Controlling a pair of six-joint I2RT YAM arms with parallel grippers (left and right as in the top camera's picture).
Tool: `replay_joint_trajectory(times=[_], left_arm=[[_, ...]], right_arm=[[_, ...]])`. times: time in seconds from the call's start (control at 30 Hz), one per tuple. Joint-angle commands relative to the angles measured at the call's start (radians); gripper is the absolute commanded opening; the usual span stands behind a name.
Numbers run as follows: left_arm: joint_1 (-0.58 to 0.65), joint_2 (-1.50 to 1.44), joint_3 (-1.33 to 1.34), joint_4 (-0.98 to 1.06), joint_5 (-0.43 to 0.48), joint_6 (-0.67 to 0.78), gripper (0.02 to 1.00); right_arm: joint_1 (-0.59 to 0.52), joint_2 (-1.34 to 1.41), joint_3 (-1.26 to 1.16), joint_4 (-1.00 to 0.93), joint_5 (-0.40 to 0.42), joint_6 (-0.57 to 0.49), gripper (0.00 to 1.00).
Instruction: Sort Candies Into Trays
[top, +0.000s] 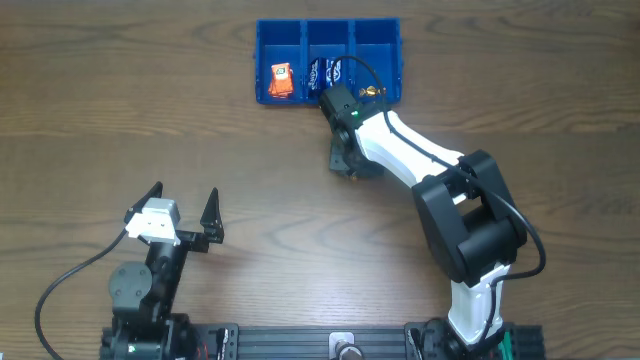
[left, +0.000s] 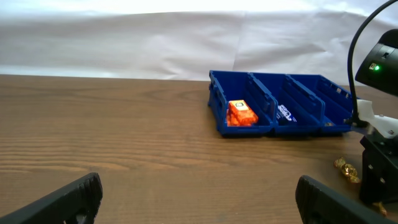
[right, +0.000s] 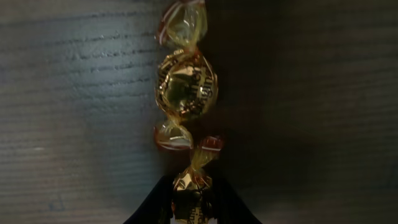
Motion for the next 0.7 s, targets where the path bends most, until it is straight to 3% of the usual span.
replay_joint_trajectory(times=[0.03,0.13,0.3,0.47,0.7], left_arm=[[-0.003,-0.006,-0.021,-0.031,0.019,0.003,0.998],[-0.003,-0.006,-0.021,-0.031,0.019,0.003,0.998],[-0.003,-0.006,-0.021,-0.031,0.019,0.003,0.998],[-0.003,-0.006,-0.021,-0.031,0.019,0.003,0.998],[-0.003,-0.006,-0.021,-0.031,0.019,0.003,0.998]], right_arm=[[-0.013,-0.137,0.002,-0.042,0.006,-0.013,0.156],[-0.051,-0.287,0.006,-0.046,0.012,-0.074,0.156],[-0.173,-0.39,0.112,0.038,0.18,-0.131,0.121],[-0.203,-0.304,0.115,0.373,0.202,-0.33,0.139],[-0.203,-0.087,0.115,0.533,0.178,-0.338,0.143]])
